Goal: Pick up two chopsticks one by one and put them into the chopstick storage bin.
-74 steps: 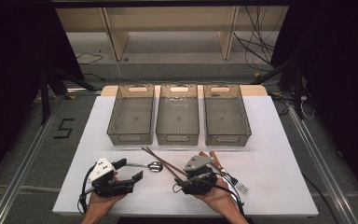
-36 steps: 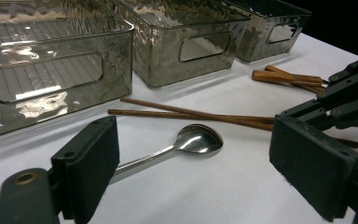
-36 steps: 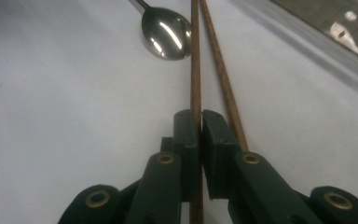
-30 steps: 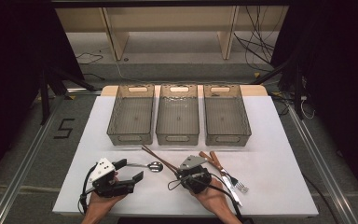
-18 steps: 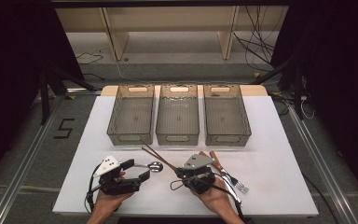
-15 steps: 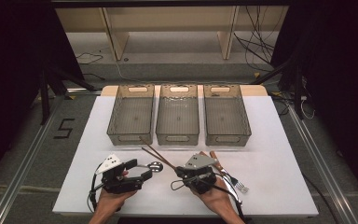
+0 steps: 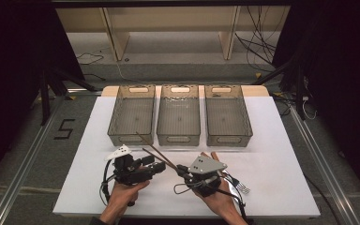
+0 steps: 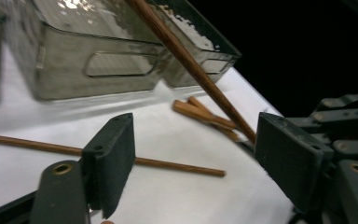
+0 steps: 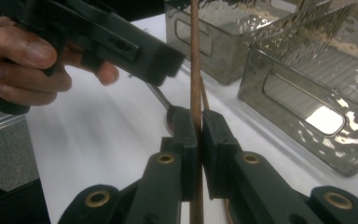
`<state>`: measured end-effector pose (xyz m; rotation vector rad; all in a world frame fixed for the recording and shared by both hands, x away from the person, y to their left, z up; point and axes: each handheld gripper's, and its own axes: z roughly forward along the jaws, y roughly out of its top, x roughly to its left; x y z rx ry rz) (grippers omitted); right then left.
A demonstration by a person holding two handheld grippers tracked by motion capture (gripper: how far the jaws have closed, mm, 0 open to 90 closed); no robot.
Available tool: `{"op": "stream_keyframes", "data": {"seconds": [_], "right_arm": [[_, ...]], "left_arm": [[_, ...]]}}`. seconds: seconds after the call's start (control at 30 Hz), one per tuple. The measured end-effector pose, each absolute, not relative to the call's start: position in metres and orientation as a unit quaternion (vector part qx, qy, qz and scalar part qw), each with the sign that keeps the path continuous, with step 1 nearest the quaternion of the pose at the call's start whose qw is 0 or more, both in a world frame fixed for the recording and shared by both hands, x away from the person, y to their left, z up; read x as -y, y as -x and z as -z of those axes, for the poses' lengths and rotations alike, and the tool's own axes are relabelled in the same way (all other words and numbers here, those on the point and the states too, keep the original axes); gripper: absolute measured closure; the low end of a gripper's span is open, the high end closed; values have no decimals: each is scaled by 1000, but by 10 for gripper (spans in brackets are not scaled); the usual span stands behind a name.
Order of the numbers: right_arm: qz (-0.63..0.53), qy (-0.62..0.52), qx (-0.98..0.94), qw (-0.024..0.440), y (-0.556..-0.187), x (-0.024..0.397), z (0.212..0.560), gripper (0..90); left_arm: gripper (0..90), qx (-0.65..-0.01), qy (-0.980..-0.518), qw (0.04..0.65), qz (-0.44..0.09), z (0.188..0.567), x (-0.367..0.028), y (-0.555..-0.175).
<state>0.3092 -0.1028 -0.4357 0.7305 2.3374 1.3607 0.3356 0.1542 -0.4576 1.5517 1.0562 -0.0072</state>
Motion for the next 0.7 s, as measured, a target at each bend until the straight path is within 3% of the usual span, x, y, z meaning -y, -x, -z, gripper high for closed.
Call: {"op": "stream_keyframes", "data": {"seconds": [0.23,0.5,0.7], "right_arm": [[-484,-248,-821,173,-306,101,436,853],[-491,-234,-821,176,-301,96,438,853],[-496,-234,-818,176,-301,97,439,853]], "left_arm": [[422,-451,-647,613,50,458,-153,-341],[608,-443,-641,624,56,457,-151,-341],[674,-438,-634,633,73,458,-151,-341]]}}
